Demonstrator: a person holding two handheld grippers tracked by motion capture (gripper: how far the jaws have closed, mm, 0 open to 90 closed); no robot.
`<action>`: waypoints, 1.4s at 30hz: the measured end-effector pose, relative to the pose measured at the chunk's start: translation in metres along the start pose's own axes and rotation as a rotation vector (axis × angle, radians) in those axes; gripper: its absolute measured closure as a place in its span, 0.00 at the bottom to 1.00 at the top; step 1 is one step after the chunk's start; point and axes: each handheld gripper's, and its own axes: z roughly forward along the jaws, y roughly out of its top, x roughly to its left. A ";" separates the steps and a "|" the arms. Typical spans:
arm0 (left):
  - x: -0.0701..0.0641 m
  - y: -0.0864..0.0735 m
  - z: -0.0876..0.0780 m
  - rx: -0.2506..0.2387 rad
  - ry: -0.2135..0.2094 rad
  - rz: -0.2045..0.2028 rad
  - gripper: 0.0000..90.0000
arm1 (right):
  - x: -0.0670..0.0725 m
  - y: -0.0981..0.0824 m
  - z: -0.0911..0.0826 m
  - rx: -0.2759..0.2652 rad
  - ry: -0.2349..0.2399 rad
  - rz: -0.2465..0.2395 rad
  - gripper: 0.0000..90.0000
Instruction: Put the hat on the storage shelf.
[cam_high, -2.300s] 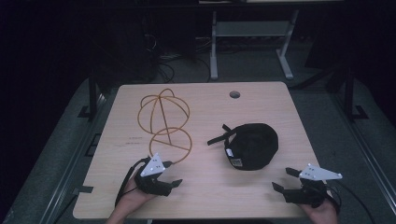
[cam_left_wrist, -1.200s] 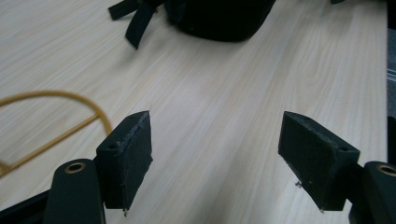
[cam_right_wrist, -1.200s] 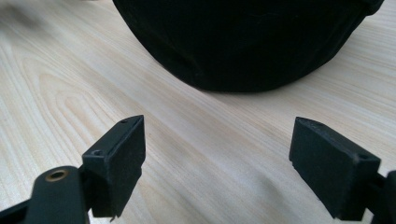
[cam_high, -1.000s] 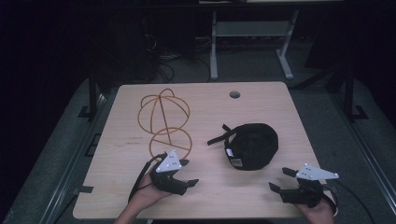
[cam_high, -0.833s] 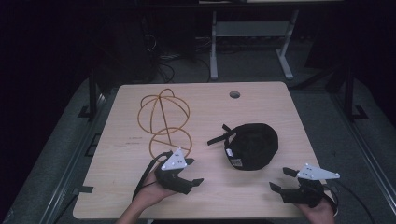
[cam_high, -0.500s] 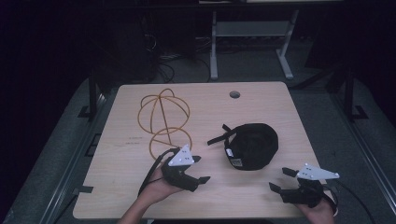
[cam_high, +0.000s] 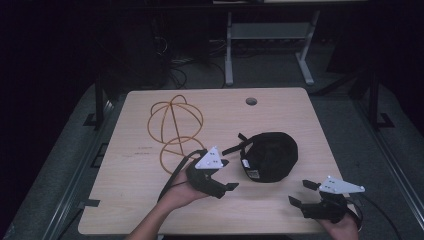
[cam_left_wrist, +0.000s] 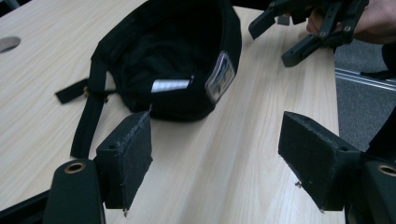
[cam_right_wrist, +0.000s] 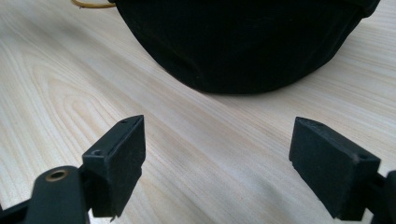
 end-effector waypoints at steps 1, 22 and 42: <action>0.000 0.007 0.005 0.001 -0.011 0.006 0.28 | 0.000 0.000 0.000 -0.003 -0.001 -0.001 0.20; 0.000 0.041 0.056 0.099 -0.091 0.045 0.33 | -0.001 -0.001 -0.002 -0.006 0.011 -0.005 0.20; 0.004 0.038 0.084 0.247 -0.119 0.097 0.50 | -0.002 0.000 -0.002 -0.009 0.018 -0.004 0.20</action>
